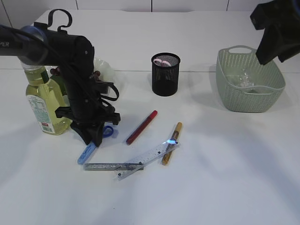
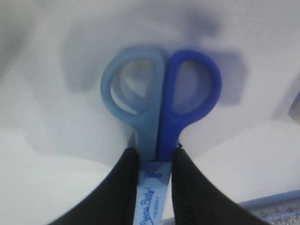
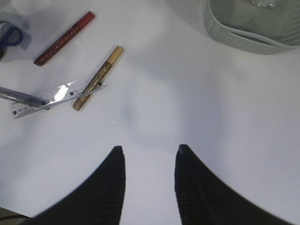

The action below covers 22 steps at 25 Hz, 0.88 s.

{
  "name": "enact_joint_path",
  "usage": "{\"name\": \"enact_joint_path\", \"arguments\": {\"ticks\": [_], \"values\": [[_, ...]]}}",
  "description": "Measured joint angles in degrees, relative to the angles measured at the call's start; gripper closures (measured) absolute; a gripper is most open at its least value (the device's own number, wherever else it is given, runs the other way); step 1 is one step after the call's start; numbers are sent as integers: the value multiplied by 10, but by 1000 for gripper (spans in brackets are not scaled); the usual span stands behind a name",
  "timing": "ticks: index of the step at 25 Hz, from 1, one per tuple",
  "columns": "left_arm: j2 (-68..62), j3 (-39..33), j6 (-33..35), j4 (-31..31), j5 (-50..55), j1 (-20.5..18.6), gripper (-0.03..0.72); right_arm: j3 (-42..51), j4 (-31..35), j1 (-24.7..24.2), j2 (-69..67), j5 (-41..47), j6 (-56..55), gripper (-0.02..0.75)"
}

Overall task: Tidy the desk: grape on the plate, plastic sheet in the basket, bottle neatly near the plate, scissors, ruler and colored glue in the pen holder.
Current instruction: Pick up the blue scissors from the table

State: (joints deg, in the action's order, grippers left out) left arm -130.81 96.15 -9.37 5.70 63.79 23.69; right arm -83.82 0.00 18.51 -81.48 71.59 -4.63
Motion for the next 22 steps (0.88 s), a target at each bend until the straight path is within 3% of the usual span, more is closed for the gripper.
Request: {"name": "enact_joint_path", "arguments": {"ticks": [7,22], "values": [[0,44,39,0,46,0,533,0,0,0,0,0,0,441],[0,47,68,-2,51,17,534,0,0,0,0,0,0,441]]}}
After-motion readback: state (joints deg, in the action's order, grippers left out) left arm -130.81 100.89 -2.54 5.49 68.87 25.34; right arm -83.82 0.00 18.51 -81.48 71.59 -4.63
